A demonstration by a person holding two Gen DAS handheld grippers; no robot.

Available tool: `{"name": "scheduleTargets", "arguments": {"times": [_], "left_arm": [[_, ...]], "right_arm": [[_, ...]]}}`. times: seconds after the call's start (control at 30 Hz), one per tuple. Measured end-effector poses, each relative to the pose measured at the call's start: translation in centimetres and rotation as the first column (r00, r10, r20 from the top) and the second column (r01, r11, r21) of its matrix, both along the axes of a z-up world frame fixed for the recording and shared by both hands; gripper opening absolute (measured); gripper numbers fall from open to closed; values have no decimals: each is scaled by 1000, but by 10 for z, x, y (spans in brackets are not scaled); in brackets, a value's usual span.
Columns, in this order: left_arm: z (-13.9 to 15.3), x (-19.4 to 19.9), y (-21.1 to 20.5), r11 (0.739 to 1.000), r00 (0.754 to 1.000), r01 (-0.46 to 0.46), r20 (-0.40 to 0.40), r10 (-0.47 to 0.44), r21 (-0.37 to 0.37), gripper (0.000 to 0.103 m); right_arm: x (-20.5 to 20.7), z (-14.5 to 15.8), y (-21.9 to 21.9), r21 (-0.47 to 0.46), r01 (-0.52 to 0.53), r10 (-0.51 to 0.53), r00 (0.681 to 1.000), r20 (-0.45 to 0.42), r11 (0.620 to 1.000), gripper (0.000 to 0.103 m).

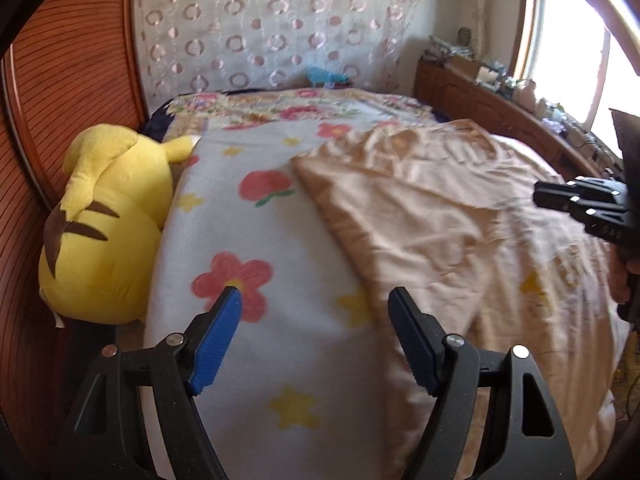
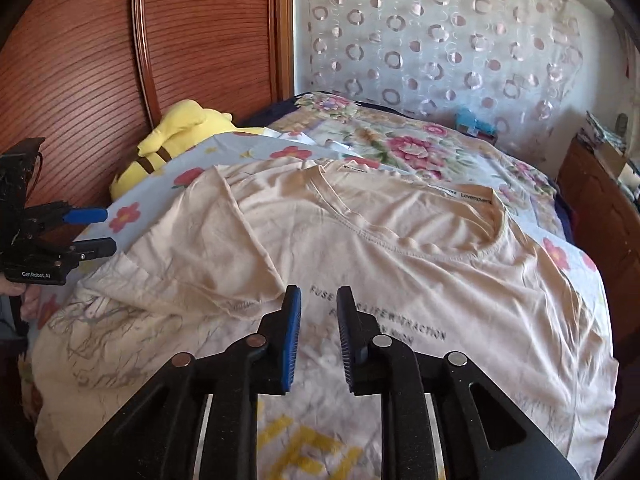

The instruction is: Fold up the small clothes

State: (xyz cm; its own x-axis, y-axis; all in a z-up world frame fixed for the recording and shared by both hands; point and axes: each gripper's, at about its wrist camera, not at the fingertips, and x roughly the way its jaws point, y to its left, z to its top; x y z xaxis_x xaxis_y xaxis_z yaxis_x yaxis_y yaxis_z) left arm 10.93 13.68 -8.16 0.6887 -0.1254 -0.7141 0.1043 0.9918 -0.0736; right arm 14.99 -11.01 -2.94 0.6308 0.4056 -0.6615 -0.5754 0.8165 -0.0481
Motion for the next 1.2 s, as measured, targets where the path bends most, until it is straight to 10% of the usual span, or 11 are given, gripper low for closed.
{"name": "scheduleTargets", "arguments": {"times": [0.13,0.43,0.83,0.93,1.2], "left_arm": [[10,-9,-23,995,996,90,24,-89,-38,55],[-10,1,-39,993,992,121,-38,-122,-13,23],[-15,-1,-32,997,996,73,-60,-71,16,22],[-11,-10,-37,994,994,105,-10,-104,43,7],[19,-38,-56,987,983,145,106,-152,68,7]], "right_arm": [[-21,-1,-22,13,7,-6,1000,-20,1000,45],[-84,-17,-82,-62,74,-77,995,-58,995,45],[-102,-13,-96,-43,115,-117,992,-51,992,45],[-101,-13,-91,-38,118,-119,991,-52,992,45],[-83,-15,-93,-33,116,-118,991,-59,993,45]]}}
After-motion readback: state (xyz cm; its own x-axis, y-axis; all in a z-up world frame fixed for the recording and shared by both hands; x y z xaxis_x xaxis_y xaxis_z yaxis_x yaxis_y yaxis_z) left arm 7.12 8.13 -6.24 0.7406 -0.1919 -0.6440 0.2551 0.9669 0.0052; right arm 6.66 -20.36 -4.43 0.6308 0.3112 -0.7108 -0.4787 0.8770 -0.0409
